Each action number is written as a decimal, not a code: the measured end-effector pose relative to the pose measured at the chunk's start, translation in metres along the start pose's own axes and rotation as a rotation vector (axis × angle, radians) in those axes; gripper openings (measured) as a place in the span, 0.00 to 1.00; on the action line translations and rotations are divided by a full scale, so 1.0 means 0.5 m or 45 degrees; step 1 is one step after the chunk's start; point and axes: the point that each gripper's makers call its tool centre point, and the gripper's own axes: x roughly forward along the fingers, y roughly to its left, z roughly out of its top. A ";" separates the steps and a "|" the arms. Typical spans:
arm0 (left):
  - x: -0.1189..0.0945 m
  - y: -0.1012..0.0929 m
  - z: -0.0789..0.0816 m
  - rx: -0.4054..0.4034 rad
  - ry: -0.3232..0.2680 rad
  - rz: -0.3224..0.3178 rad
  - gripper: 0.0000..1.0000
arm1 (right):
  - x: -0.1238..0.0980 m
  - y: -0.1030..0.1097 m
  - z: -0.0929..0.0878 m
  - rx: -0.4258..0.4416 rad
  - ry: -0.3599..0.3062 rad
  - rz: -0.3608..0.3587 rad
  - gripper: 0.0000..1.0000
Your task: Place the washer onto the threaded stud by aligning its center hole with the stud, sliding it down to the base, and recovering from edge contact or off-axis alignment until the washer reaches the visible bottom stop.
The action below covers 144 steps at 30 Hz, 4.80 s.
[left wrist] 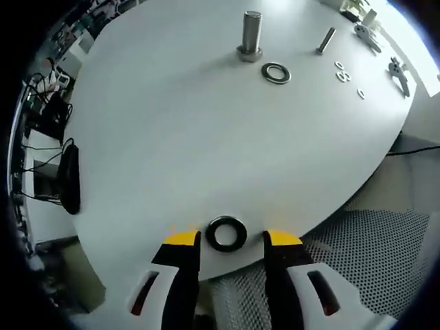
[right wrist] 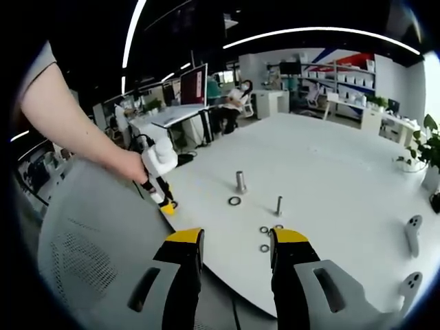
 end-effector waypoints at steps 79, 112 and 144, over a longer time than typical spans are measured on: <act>-0.112 -0.076 0.409 0.451 -0.338 0.032 0.19 | -0.003 -0.006 0.001 0.017 -0.007 -0.014 0.39; -0.002 -0.079 0.410 0.528 -0.161 0.031 0.19 | -0.003 -0.013 -0.004 0.020 0.007 -0.034 0.39; -0.025 -0.083 0.393 0.473 -0.224 0.048 0.27 | -0.001 -0.010 -0.006 0.014 0.017 -0.023 0.38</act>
